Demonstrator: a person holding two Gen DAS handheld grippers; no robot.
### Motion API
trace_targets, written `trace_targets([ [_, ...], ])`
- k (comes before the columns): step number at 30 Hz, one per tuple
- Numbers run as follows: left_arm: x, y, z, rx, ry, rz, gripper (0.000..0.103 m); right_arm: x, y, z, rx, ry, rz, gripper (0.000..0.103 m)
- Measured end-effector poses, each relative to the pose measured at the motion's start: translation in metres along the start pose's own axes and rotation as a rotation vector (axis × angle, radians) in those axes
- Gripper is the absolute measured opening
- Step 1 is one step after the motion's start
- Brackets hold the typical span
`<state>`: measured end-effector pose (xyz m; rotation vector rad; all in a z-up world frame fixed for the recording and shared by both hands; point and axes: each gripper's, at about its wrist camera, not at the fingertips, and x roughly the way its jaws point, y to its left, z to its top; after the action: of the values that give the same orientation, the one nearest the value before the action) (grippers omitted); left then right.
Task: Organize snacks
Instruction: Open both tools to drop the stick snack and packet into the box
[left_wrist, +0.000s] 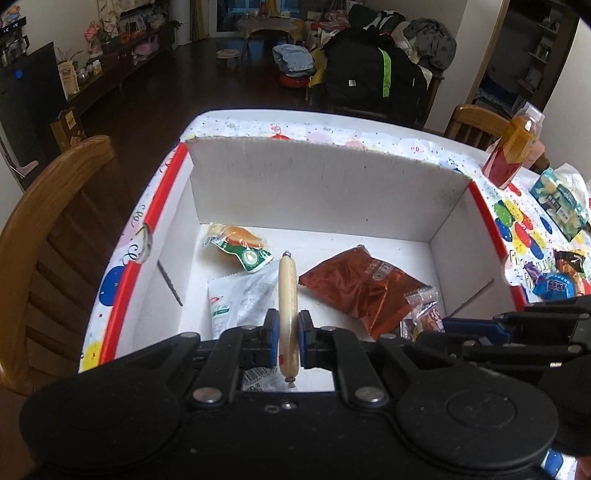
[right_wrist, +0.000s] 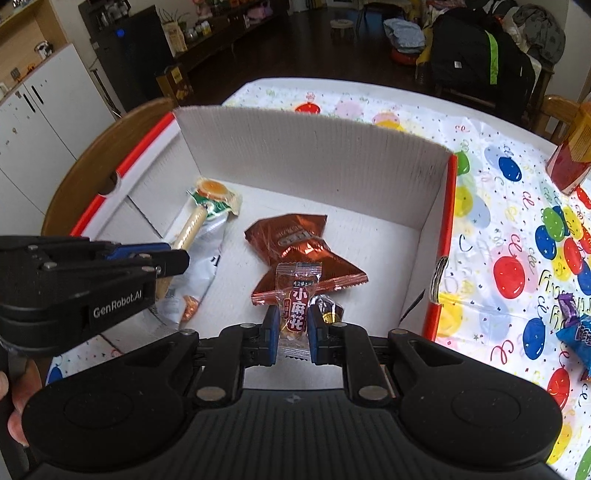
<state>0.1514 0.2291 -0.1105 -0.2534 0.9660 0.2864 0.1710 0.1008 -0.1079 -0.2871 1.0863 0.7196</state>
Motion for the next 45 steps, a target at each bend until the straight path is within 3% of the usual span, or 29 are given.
trace_targets([
  [16, 0.033, -0.009, -0.001, 0.043, 0.101, -0.012, 0.008, 0.016, 0.0, -0.002, 0.009, 0.024, -0.017, 0.016],
  [23, 0.036, -0.005, -0.004, 0.022, 0.119, -0.017, 0.016, 0.013, -0.001, -0.003, 0.014, 0.021, -0.001, 0.016],
  [29, 0.026, -0.006, -0.005, 0.014, 0.096, -0.021, 0.028, 0.005, 0.001, -0.005, 0.01, -0.002, 0.004, 0.016],
  [34, 0.011, -0.006, -0.006, 0.018, 0.055, -0.011, 0.053, -0.007, 0.002, -0.007, 0.008, -0.024, 0.012, 0.016],
  [43, -0.017, -0.01, -0.008, 0.044, -0.012, 0.002, 0.067, -0.03, 0.0, -0.013, 0.013, -0.059, 0.034, 0.018],
  [44, -0.019, -0.011, -0.009, 0.05, -0.019, 0.003, 0.068, -0.032, 0.0, -0.013, 0.009, -0.067, 0.03, 0.018],
  [45, -0.022, -0.011, -0.01, 0.055, -0.025, 0.007, 0.07, -0.034, 0.001, -0.014, 0.004, -0.076, 0.027, 0.025],
])
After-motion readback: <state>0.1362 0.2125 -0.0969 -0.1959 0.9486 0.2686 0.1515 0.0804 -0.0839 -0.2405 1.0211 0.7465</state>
